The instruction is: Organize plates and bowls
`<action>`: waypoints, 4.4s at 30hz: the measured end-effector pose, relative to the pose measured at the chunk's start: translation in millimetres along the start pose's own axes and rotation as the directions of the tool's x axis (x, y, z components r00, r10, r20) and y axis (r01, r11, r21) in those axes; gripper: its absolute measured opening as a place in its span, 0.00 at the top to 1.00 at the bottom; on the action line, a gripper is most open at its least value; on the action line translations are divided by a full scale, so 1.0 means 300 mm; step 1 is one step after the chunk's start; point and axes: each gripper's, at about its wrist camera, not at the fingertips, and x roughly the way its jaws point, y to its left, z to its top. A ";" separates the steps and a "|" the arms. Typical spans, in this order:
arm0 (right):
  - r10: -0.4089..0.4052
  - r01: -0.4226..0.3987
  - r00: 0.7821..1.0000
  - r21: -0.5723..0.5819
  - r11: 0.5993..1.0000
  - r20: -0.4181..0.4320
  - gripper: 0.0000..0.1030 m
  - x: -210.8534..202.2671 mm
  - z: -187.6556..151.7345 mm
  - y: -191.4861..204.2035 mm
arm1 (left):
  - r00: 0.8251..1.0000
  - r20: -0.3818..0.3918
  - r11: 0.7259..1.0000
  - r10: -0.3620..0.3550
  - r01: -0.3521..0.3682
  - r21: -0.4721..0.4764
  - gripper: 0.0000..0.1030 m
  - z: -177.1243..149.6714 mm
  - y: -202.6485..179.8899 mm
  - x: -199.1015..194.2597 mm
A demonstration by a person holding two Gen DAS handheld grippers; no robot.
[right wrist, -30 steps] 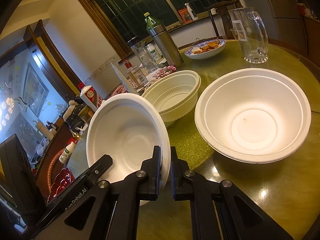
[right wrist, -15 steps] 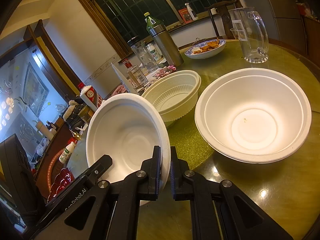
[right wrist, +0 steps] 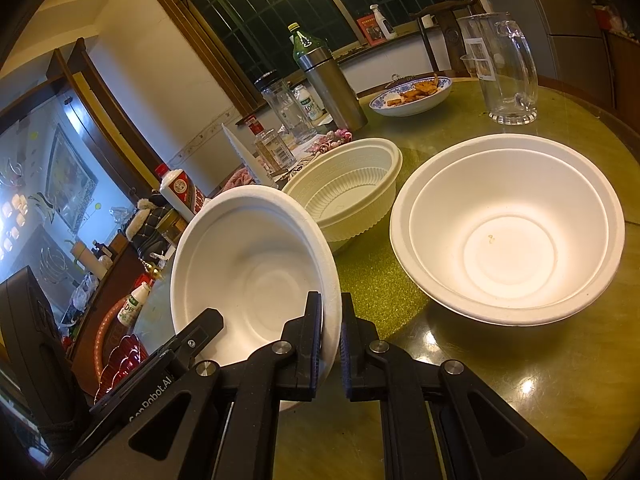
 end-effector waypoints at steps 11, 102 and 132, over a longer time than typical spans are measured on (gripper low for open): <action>0.000 0.000 1.000 0.000 1.000 0.000 0.92 0.000 0.000 0.000 | 1.000 0.001 1.000 0.003 -0.003 0.002 0.91 0.000 -0.003 0.000; 0.218 -0.297 0.917 -0.206 0.932 -0.335 0.28 0.105 -0.292 0.740 | 0.889 0.031 0.784 0.457 -0.386 -0.486 0.22 -0.068 0.705 -0.572; 0.008 0.017 0.998 0.353 0.935 -0.069 0.21 -0.299 0.081 -0.320 | 0.957 -0.277 0.996 -0.083 0.073 -0.049 0.20 0.021 -0.191 -0.045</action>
